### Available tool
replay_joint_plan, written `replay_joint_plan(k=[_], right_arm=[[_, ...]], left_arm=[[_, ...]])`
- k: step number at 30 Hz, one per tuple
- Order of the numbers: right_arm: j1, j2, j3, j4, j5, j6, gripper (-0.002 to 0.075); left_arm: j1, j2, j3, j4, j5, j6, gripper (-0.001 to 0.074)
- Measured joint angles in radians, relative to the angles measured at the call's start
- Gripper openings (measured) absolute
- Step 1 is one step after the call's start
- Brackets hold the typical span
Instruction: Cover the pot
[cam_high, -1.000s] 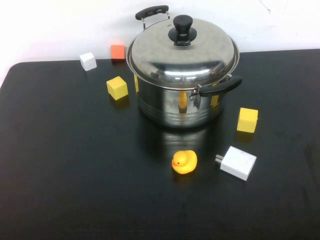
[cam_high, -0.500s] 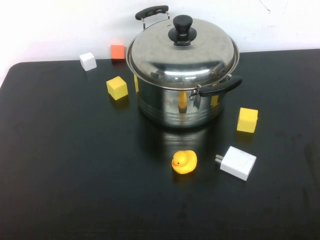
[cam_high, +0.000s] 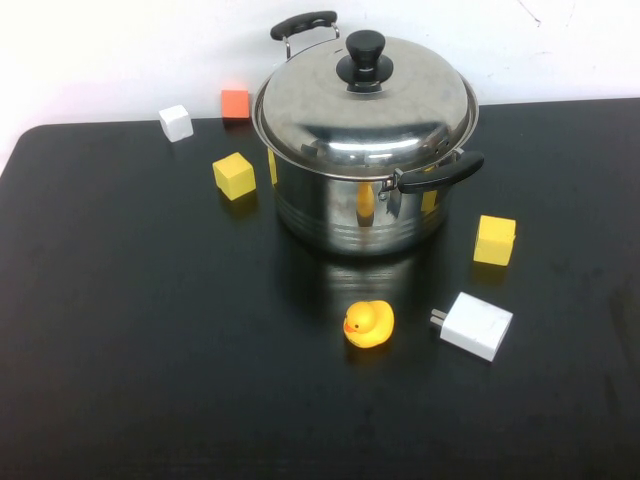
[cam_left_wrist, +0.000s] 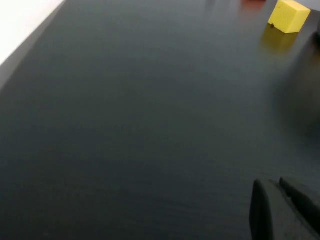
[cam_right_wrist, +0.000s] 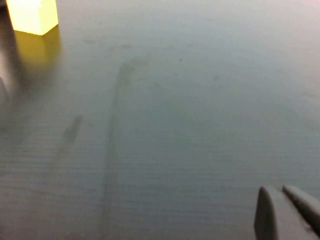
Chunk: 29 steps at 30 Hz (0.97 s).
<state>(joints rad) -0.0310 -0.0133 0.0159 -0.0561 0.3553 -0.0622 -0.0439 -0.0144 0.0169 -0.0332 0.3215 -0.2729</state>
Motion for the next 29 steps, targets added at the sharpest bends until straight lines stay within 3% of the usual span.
replay_joint_plan(k=[29], right_arm=[[0.000,0.000,0.000,0.000,0.000,0.002,-0.0002]], left_arm=[[0.000,0.000,0.000,-0.019,0.002,0.009,-0.0001]])
